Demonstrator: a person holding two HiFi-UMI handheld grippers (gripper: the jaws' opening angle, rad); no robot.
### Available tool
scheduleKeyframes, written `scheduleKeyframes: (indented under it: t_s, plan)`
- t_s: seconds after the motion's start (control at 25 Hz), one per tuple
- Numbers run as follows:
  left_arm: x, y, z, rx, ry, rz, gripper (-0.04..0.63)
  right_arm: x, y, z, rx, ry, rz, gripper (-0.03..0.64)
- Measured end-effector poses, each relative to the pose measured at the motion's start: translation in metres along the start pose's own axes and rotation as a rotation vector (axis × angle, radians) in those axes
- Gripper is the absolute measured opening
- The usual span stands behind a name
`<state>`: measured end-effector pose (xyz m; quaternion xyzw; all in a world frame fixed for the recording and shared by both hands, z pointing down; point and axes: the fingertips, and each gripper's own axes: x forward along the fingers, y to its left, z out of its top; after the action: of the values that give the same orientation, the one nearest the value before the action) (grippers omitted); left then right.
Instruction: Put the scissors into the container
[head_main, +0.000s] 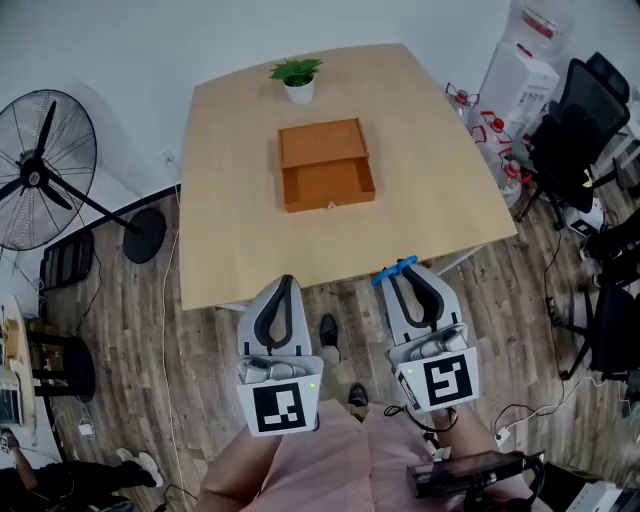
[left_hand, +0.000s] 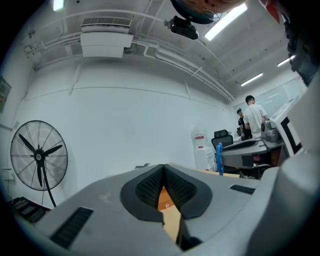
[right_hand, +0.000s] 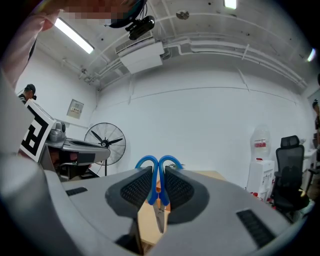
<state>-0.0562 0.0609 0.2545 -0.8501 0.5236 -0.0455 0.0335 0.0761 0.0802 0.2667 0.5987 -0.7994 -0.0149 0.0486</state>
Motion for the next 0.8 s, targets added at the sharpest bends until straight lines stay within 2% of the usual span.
scheduleKeyframes:
  t_s: [0.4, 0.6, 0.8]
  plan:
    - [0.131, 0.065, -0.007, 0.013, 0.019, -0.034, 0.005, 0.135, -0.046, 0.007, 0.014, -0.022, -0.018, 0.083]
    - [0.176, 0.092, -0.004, 0.008, -0.013, -0.043, 0.005, 0.184, -0.064, 0.017, -0.010, -0.048, -0.048, 0.083]
    - [0.200, 0.106, 0.014, 0.022, -0.062, -0.034, 0.005, 0.207, -0.073, 0.038, -0.041, -0.094, -0.047, 0.083]
